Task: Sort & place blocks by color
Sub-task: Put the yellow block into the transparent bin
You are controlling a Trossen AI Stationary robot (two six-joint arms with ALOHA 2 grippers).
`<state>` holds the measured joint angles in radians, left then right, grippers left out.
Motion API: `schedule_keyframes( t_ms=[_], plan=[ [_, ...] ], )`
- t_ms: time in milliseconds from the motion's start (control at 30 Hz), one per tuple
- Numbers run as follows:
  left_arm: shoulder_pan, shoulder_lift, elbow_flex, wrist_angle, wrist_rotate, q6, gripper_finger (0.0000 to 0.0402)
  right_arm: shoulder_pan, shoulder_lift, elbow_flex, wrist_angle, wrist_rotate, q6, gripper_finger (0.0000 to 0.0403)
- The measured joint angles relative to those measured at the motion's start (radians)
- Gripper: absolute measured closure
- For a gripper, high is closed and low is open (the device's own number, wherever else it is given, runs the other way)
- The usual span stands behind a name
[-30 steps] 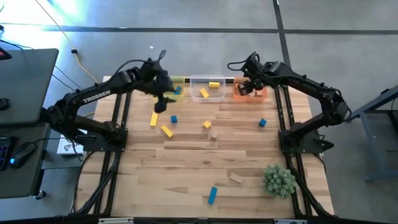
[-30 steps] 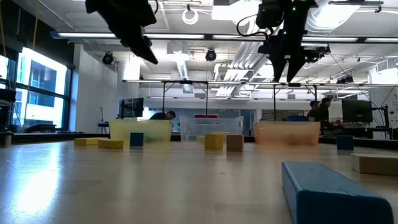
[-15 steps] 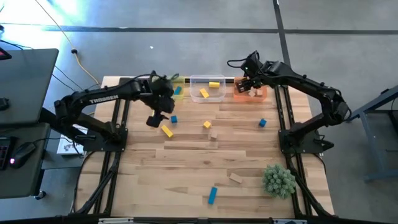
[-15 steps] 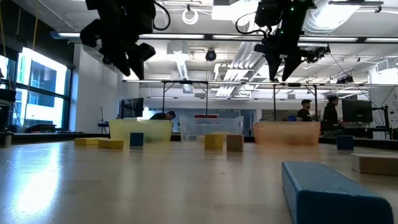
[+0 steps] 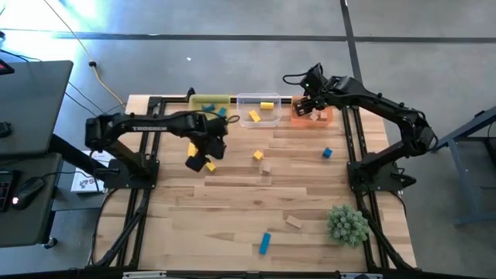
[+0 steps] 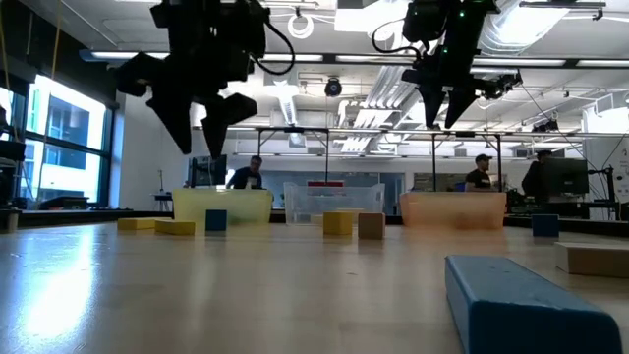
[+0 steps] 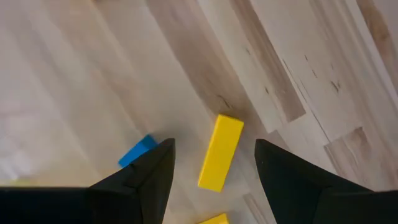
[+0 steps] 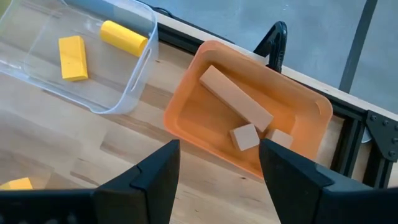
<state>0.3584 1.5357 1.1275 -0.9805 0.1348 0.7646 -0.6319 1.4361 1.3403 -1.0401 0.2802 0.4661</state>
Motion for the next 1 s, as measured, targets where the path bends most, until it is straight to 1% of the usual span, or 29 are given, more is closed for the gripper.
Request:
schedule_keyframes(
  t_ms=[167,333,467,733,900,1000],
  plan=[
    [-0.030,0.062,0.000,0.000,-0.007,0.015,0.0192,0.000,0.000,0.000,0.000,0.000,-0.003,0.0195],
    [-0.049,0.122,0.000,-0.026,-0.088,0.015,0.0192,0.000,0.000,0.000,0.000,0.000,-0.003,0.0195],
    [-0.056,0.170,0.000,-0.054,-0.119,0.010,0.0192,0.000,0.000,0.000,-0.001,0.000,-0.004,0.0195],
    [-0.058,0.226,0.000,-0.075,-0.139,-0.002,0.0192,0.000,0.001,0.000,-0.001,0.000,-0.022,0.0195],
    [-0.057,0.251,0.000,-0.075,-0.211,-0.002,0.0192,0.000,0.001,0.000,0.002,0.000,-0.022,0.0195],
    [-0.052,0.253,0.000,-0.074,-0.226,-0.002,0.0192,0.000,0.001,0.000,0.003,0.000,-0.022,0.0195]
  ],
)
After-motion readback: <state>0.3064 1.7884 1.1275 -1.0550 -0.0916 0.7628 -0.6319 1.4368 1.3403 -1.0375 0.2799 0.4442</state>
